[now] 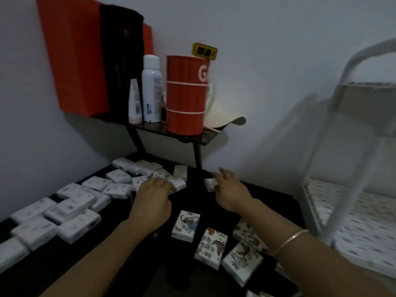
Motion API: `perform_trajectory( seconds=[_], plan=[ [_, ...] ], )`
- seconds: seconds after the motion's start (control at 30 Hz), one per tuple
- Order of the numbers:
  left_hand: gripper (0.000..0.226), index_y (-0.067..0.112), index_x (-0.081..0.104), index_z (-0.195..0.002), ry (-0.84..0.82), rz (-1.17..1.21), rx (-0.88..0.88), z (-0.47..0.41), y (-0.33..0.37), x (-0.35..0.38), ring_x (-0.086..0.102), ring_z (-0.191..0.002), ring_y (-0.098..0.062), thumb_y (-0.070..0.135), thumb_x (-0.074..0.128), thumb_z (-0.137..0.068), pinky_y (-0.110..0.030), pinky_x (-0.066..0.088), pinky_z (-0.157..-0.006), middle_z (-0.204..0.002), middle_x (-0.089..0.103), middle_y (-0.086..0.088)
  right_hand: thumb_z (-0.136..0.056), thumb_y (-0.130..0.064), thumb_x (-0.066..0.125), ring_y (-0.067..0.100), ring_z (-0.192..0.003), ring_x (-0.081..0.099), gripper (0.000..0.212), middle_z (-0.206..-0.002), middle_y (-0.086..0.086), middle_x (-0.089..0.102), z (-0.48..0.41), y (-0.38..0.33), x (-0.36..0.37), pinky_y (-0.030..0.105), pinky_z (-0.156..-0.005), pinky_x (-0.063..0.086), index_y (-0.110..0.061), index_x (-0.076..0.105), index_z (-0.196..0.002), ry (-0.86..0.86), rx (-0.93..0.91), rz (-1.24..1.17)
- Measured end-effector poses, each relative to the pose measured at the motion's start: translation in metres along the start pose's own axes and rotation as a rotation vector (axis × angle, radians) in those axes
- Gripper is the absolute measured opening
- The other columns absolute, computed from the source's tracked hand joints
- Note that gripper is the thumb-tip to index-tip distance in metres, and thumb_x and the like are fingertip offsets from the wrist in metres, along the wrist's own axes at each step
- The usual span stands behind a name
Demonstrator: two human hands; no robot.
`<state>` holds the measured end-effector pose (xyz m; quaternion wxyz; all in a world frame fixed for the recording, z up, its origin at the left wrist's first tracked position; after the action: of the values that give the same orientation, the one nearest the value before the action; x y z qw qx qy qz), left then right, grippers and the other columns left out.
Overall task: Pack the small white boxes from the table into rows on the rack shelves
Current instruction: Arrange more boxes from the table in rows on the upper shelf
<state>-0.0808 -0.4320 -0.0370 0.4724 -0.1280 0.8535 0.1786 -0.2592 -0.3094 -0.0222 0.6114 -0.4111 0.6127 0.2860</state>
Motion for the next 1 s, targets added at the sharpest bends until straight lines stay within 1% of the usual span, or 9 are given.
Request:
perform_trajectory(
  seconds=[0.1, 0.17, 0.33, 0.5, 0.6, 0.67, 0.77, 0.87, 1.0],
  plan=[
    [0.053, 0.003, 0.052, -0.134, -0.066, -0.164, 0.090, -0.025, -0.005, 0.018, 0.030, -0.140, -0.034, 0.007, 0.051, -0.081, -0.044, 0.013, -0.118, -0.140, 0.050, -0.015, -0.098, -0.018, 0.041, 0.027, -0.149, 0.000, 0.075, -0.162, 0.007, -0.009, -0.019, 0.012, 0.011, 0.042, -0.118, 0.020, -0.012, -0.007, -0.154, -0.041, 0.029, 0.074],
    [0.062, -0.001, 0.035, -0.145, -0.141, -0.341, 0.116, -0.038, -0.010, 0.029, 0.003, -0.149, -0.031, 0.017, 0.045, -0.086, -0.048, -0.008, -0.119, -0.156, 0.026, -0.015, -0.098, -0.021, 0.039, 0.026, -0.149, 0.002, 0.078, -0.162, 0.004, -0.012, -0.025, 0.020, 0.023, 0.042, -0.117, 0.021, -0.012, -0.016, -0.152, -0.079, 0.030, 0.154],
    [0.056, 0.005, 0.046, -0.141, -0.175, -0.417, 0.142, -0.042, -0.018, 0.040, -0.011, -0.148, -0.030, 0.035, 0.041, -0.094, -0.049, -0.018, -0.116, -0.161, 0.015, -0.011, -0.100, -0.031, 0.036, 0.032, -0.140, 0.022, 0.060, -0.158, 0.009, 0.020, -0.033, 0.029, 0.034, 0.042, -0.110, 0.028, -0.016, 0.013, -0.154, -0.097, -0.015, 0.269],
    [0.030, 0.030, 0.073, -0.107, -0.107, -0.117, 0.223, -0.022, -0.008, 0.031, 0.006, -0.148, -0.025, 0.043, 0.050, -0.093, -0.042, -0.008, -0.118, -0.150, 0.041, 0.004, -0.095, -0.019, 0.047, 0.027, -0.116, 0.051, 0.031, -0.129, 0.010, 0.054, -0.031, 0.029, 0.023, 0.033, -0.095, 0.044, -0.019, 0.055, -0.124, -0.060, -0.051, -0.061],
    [0.025, 0.036, 0.065, -0.111, -0.213, 0.111, 0.079, -0.012, -0.008, 0.029, 0.015, -0.143, -0.014, 0.047, 0.059, -0.089, -0.026, 0.002, -0.108, -0.135, 0.052, 0.013, -0.095, -0.031, 0.053, 0.023, -0.114, 0.056, 0.037, -0.129, 0.008, 0.057, -0.022, 0.025, 0.023, 0.027, -0.094, 0.044, -0.018, 0.052, -0.130, -0.145, -0.004, -0.151],
    [0.028, 0.037, 0.061, -0.113, -0.240, 0.129, 0.058, -0.011, -0.005, 0.027, 0.025, -0.135, -0.012, 0.047, 0.062, -0.087, -0.025, 0.009, -0.102, -0.124, 0.056, 0.013, -0.096, -0.043, 0.051, 0.026, -0.122, 0.051, 0.054, -0.136, 0.011, 0.049, -0.016, 0.022, 0.024, 0.029, -0.100, 0.040, -0.019, 0.043, -0.143, -0.202, 0.007, -0.077],
    [0.042, 0.033, 0.054, -0.125, -0.273, 0.053, 0.057, -0.013, 0.002, 0.025, 0.041, -0.121, -0.010, 0.047, 0.062, -0.086, -0.027, 0.018, -0.102, -0.115, 0.061, 0.014, -0.096, -0.049, 0.048, 0.027, -0.122, 0.048, 0.050, -0.136, 0.012, 0.047, -0.007, 0.014, 0.019, 0.032, -0.103, 0.039, -0.023, 0.051, -0.139, -0.256, -0.056, -0.026],
    [0.055, 0.026, 0.053, -0.130, -0.308, 0.097, -0.020, -0.012, 0.003, 0.025, 0.051, -0.112, -0.015, 0.049, 0.067, -0.082, -0.029, 0.035, -0.094, -0.113, 0.064, 0.010, -0.093, -0.042, 0.059, 0.021, -0.113, 0.054, 0.045, -0.129, 0.006, 0.055, 0.003, 0.012, 0.018, 0.030, -0.096, 0.044, -0.016, 0.057, -0.129, -0.252, -0.035, -0.152],
    [0.044, 0.027, 0.065, -0.113, -0.318, 0.266, -0.092, -0.003, 0.011, 0.021, 0.053, -0.089, -0.008, 0.044, 0.076, -0.075, -0.026, 0.042, -0.072, -0.095, 0.057, 0.009, -0.083, -0.018, 0.074, 0.019, -0.102, 0.061, 0.046, -0.118, 0.007, 0.062, 0.019, 0.012, 0.018, 0.033, -0.091, 0.052, -0.012, 0.051, -0.122, -0.185, 0.130, -0.600]
  ],
)
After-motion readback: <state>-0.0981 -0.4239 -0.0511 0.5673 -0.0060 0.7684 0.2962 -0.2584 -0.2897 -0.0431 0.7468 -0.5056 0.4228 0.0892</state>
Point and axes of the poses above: each hand's wrist, its own z-axis away from the middle knuckle, its own x-axis out of the palm, y = z × x, the point moved 3 cm from there along -z, towards the middle knuckle
